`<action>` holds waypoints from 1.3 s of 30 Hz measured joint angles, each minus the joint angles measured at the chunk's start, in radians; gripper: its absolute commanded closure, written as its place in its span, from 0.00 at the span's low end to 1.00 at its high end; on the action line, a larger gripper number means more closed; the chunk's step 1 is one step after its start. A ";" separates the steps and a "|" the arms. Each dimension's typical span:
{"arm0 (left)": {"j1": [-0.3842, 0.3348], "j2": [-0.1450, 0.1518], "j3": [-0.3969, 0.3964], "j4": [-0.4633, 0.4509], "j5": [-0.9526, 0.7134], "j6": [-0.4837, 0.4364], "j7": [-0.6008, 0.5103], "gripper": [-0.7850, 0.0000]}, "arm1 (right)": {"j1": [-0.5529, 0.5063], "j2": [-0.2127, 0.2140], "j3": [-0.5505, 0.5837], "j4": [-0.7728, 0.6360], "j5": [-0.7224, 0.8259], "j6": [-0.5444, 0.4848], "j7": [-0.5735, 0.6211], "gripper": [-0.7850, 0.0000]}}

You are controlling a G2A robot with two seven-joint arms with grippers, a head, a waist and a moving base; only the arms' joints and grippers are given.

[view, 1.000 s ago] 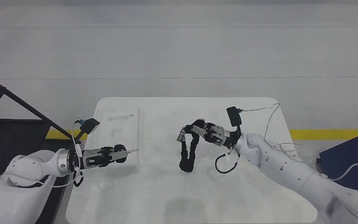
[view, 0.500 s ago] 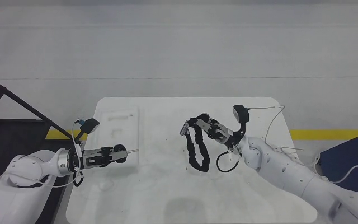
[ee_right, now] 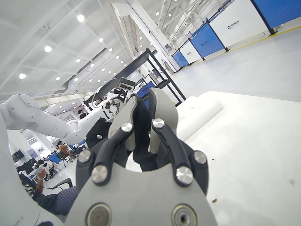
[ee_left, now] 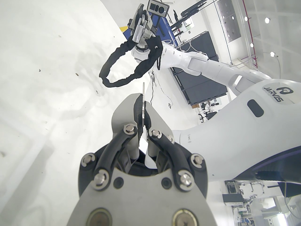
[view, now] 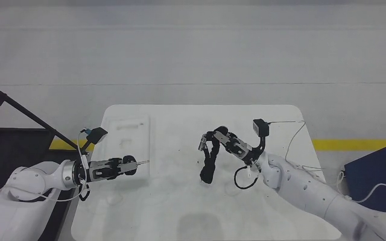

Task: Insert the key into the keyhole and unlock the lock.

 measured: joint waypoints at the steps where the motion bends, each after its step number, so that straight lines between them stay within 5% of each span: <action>1: 0.000 0.000 0.000 0.000 0.000 0.000 0.000 1.00 | -0.005 0.000 0.007 0.003 0.003 0.016 0.022 1.00; 12: 0.000 0.000 0.000 0.000 0.000 0.000 0.000 1.00 | 0.028 -0.001 0.071 -0.034 -0.245 0.261 0.408 1.00; 18: 0.000 0.000 0.000 0.000 0.000 0.000 0.000 1.00 | 0.065 -0.039 0.061 -0.090 -0.427 0.360 0.620 1.00; 24: 0.000 0.000 0.000 0.000 0.000 0.000 0.000 1.00 | 0.089 -0.090 0.058 -0.062 -0.515 0.384 0.733 1.00; 32: 0.000 0.000 0.000 0.000 0.000 0.000 0.000 1.00 | 0.081 -0.105 0.082 0.000 -0.615 0.395 0.798 1.00; 33: 0.000 0.000 0.000 0.000 0.000 0.000 0.000 1.00 | 0.075 -0.106 0.088 0.005 -0.622 0.398 0.793 0.62; 34: 0.000 0.000 0.000 0.000 0.000 0.000 0.000 1.00 | 0.070 -0.106 0.094 0.007 -0.623 0.399 0.785 0.00; 39: 0.000 0.000 0.000 0.000 0.000 0.000 0.000 1.00 | 0.052 -0.105 0.126 0.004 -0.642 0.386 0.782 0.00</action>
